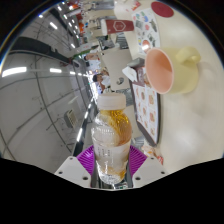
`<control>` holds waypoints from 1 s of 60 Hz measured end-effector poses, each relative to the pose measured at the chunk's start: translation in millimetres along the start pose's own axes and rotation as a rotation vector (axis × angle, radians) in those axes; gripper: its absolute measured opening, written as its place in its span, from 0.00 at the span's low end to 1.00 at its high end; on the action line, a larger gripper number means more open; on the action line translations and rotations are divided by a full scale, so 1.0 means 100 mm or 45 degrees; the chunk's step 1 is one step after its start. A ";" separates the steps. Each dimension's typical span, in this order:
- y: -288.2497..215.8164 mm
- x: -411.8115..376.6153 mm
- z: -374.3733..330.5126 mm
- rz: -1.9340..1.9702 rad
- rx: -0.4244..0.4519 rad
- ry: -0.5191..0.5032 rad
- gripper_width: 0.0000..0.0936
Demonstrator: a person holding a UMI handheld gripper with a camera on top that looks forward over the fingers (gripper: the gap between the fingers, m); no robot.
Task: Pour water
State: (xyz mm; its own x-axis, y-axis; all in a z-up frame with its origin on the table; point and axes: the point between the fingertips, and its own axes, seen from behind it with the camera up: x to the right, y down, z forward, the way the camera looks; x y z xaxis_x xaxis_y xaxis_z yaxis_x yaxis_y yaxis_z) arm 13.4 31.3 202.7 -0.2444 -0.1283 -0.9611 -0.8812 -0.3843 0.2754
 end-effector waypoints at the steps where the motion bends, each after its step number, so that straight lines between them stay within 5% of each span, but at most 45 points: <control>1: -0.05 0.03 0.00 0.039 0.002 0.000 0.43; 20: -0.38 0.36 -0.12 0.250 -0.066 0.088 0.43; 34: -0.36 -0.08 -0.26 -0.323 -0.173 0.172 0.43; 51: -1.39 -1.08 -0.74 -1.447 0.072 0.245 0.43; 60: -2.32 -1.05 -1.09 -1.848 0.216 0.422 0.44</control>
State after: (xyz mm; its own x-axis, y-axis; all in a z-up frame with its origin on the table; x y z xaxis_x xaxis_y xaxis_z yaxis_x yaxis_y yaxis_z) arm 287.1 34.2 241.7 0.9407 0.0568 -0.3345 -0.3110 -0.2503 -0.9169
